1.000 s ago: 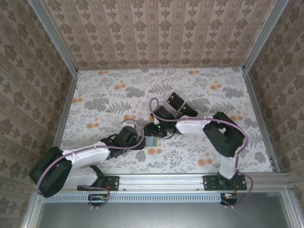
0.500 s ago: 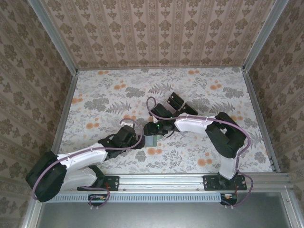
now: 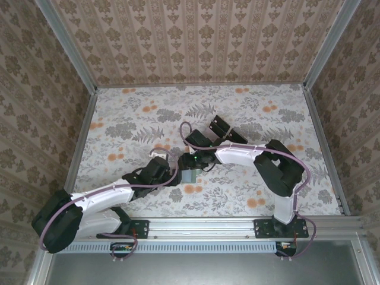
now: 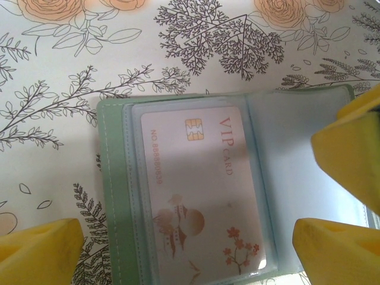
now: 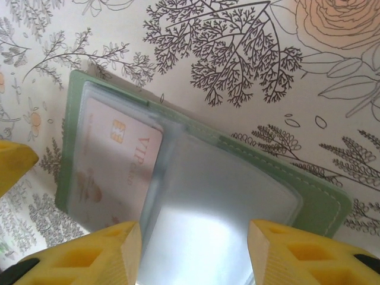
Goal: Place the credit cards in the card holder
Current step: Flip over the card slot on the card holder.
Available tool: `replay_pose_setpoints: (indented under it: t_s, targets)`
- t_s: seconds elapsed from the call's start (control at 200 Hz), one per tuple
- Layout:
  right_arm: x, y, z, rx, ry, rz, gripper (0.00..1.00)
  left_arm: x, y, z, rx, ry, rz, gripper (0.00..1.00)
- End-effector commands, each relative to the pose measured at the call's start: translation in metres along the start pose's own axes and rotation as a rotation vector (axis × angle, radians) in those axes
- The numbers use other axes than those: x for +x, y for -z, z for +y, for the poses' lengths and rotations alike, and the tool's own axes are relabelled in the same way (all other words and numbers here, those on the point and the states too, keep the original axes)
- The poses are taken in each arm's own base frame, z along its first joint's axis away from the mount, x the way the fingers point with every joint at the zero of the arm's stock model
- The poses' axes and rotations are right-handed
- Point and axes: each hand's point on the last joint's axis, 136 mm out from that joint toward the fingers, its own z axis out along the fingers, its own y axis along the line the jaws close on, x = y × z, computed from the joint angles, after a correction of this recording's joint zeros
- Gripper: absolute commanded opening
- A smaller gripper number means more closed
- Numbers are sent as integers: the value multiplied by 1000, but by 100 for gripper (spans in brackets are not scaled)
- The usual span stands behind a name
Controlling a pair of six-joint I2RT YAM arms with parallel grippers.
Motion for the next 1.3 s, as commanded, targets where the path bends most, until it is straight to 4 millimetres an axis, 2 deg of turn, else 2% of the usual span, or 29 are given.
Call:
replay_pose_setpoints:
  t_s: [0.0,0.13,0.4,0.605,0.945,1.12,1.295]
  targets:
    - [8,-13,-3,23,15,47,52,5,1,9,-28,14,12,100]
    - [15,-23,-2,-5,-9,87,51,5,1,9,-30,10,13,100]
    - [11,-28,23,-135,-63,102,51,5,-1,6,-21,2,20,100]
    - [10,-30,24,-147,-79,103,51,5,-3,5,-20,-7,25,100]
    - [9,-29,23,-150,-90,98,51,19,-16,12,-57,-22,74,100]
    - [2,-20,27,-167,-89,77,52,29,-21,18,-81,-19,97,100]
    - [-12,6,28,-186,-107,-3,53,34,-23,21,-91,-15,109,100]
